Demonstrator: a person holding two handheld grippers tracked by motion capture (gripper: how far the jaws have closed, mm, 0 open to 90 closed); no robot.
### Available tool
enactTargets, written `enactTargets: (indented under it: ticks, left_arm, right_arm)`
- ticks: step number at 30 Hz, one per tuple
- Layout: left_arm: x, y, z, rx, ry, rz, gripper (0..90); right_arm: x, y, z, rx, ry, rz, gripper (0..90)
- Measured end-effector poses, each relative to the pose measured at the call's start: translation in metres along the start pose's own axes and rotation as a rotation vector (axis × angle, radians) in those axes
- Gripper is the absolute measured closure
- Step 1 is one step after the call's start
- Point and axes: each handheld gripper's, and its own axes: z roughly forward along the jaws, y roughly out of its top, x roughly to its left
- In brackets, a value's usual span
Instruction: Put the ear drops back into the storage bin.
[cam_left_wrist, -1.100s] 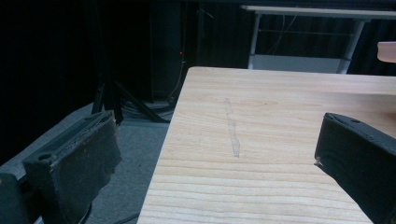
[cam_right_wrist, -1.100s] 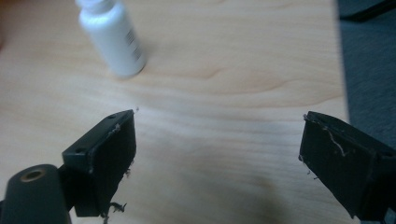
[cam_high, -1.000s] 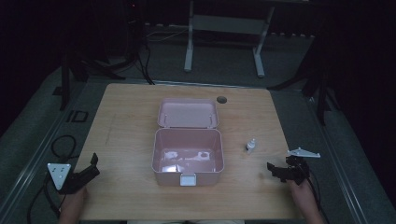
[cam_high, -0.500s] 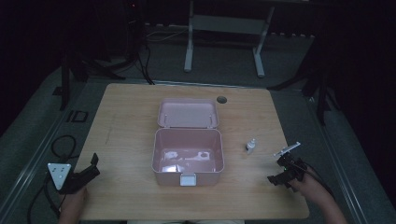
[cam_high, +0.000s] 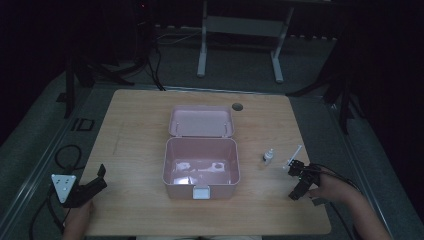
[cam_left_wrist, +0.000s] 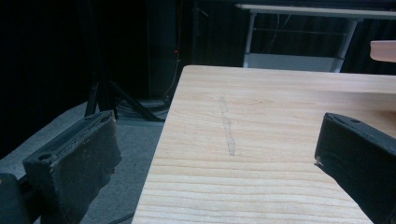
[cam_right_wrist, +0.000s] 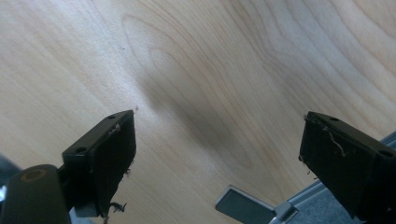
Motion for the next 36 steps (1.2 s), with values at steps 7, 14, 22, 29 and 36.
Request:
enactTargets:
  ticks: [7, 14, 22, 29, 36]
  left_arm:
    - [0.0, 0.0, 0.0, 0.0, -0.006, -0.002, 0.3]
    - [0.0, 0.0, 0.0, 0.0, -0.01, -0.002, 0.3]
    - [0.0, 0.0, 0.001, 0.003, -0.015, 0.0, 0.3]
    - [0.0, 0.0, 0.001, 0.001, -0.019, -0.003, 0.3]
    - [0.001, 0.0, 0.001, 0.003, -0.023, -0.005, 0.3]
  right_arm:
    - [-0.009, 0.018, -0.005, 0.005, 0.029, -0.002, 10.4]
    - [-0.021, 0.028, -0.011, -0.029, 0.016, 0.022, 10.4]
    - [-0.039, 0.051, -0.011, -0.069, 0.019, 0.018, 18.6]
    - [-0.046, 0.067, -0.01, -0.085, 0.017, 0.009, 21.0]
    - [-0.043, 0.092, -0.01, -0.083, 0.022, -0.037, 22.3]
